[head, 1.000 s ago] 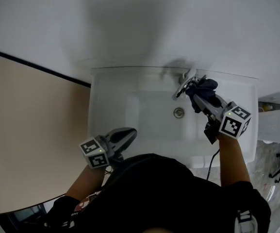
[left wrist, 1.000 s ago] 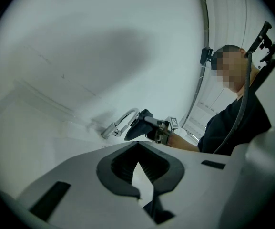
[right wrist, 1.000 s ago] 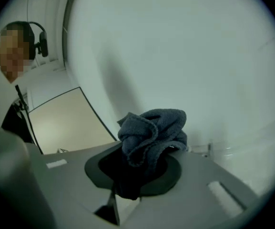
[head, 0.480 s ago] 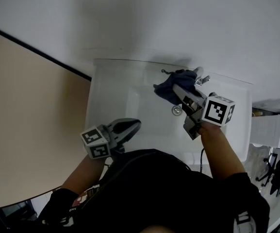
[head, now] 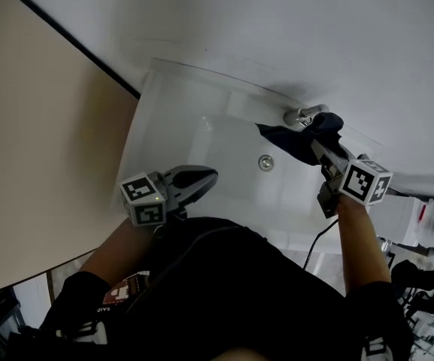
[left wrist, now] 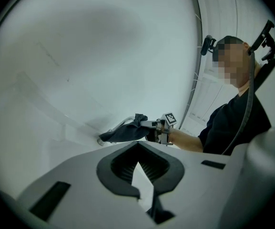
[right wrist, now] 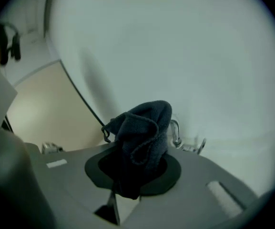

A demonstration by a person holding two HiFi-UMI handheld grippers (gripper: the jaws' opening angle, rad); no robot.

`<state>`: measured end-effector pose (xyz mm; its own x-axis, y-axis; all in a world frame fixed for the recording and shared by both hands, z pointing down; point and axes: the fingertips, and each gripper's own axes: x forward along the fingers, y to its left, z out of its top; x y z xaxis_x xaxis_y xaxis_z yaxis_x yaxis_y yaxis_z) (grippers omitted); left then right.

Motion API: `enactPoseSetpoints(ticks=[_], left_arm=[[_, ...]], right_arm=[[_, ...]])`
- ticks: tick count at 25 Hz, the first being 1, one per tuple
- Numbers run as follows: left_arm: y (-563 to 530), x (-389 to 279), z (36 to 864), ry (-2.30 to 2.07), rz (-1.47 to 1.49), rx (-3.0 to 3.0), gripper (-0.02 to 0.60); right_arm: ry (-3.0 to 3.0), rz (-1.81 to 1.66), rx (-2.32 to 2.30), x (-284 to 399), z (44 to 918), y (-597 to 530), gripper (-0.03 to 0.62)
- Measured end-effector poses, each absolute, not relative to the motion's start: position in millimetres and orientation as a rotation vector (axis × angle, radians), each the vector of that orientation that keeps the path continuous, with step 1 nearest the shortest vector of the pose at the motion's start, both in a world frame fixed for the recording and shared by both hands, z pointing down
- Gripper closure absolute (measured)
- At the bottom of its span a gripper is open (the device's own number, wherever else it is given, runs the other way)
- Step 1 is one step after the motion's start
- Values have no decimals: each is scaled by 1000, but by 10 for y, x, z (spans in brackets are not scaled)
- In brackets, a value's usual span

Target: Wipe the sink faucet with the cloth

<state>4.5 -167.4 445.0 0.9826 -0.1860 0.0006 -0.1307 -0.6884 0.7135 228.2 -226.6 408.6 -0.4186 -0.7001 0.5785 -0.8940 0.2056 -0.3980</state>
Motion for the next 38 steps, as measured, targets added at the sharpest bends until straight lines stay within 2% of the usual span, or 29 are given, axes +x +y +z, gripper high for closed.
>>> enactPoseSetpoints(ticks=[5, 10, 14, 21, 38], left_arm=[[-1679, -44, 4386, -213, -129, 2347, 583], [-1723, -148, 4365, -220, -153, 2362, 583], [-1711, -200, 4399, -230, -159, 2348, 583], [-1753, -330, 4514, -259, -190, 2324, 583], [-1783, -493, 4704, -288, -196, 2290, 583]], right_arm=[[-1934, 274, 1186, 1948, 4084, -2271, 531], [-1653, -125, 805, 1755, 4031, -2459, 531], [-1482, -98, 606, 1786, 4333, -2437, 533], [-1441, 49, 566, 1929, 4397, -2318, 534], [-1540, 277, 734, 2339, 4308, -2218, 534]])
